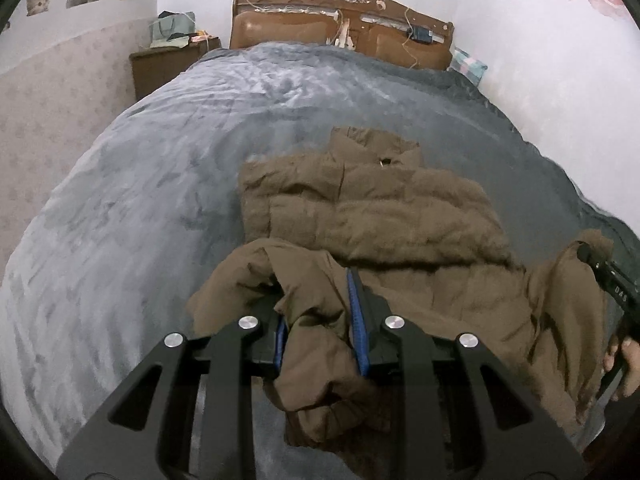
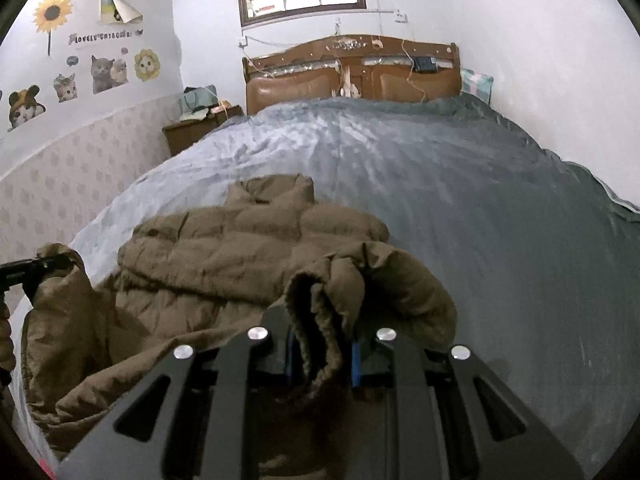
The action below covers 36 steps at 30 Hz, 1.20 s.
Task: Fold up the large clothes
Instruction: 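Grasp the jacket hem with the right gripper while the left gripper holds its hem corner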
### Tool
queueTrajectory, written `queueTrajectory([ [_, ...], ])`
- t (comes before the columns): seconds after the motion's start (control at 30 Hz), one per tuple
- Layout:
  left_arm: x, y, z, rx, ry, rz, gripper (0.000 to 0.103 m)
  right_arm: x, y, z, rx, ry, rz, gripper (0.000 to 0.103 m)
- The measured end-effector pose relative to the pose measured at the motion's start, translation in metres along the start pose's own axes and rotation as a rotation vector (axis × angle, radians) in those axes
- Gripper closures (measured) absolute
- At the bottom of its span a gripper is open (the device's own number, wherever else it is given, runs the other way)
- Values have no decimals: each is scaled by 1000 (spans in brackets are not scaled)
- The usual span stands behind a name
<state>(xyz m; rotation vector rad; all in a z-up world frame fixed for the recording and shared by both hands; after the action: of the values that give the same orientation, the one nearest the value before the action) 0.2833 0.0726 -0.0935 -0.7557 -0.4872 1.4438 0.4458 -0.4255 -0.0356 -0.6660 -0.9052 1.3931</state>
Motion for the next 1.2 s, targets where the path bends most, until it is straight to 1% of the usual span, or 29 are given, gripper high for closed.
queueTrajectory([
  [0.23,4,-49,-22,-30,20,32,79,-5,-35,-31,-7,26,-18,84],
  [0.4,16,-88,-48,-20,35,93,79,-25,-61,-69,30,46,-86,84],
  [0.5,18,-110,-68,-4,22,93,79,-42,-78,-93,57,58,-138,84],
  [0.63,16,-132,-95,17,-10,59,79,-61,-93,-127,107,54,-196,84],
  [0.7,18,-142,-108,30,-21,61,78,-68,-101,-142,126,49,-218,84],
  [0.83,29,-157,-132,65,-28,94,78,-78,-118,-168,155,46,-247,84],
  [1.0,39,-166,-154,89,-71,87,77,-72,-133,-202,189,51,-216,84],
  [1.07,46,-165,-165,107,-75,107,76,-70,-133,-216,210,59,-207,84],
  [1.13,58,-162,-179,132,-87,130,76,-68,-126,-236,247,59,-204,84],
  [1.2,64,-154,-191,152,-108,123,76,-65,-116,-250,277,64,-189,83],
])
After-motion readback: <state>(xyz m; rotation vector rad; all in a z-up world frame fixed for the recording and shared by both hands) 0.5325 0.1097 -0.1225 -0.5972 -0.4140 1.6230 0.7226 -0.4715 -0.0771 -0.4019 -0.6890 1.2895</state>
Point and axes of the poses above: each gripper's, at about its wrist camera, not at the fingertips, and z roughly against the way its jaws point, x to its left, y to its underside, the point moved 7 cm from there along -z, roughly the way its jaws point, and after that the axes turned 1 degree about -x, right-handed, at the moved point
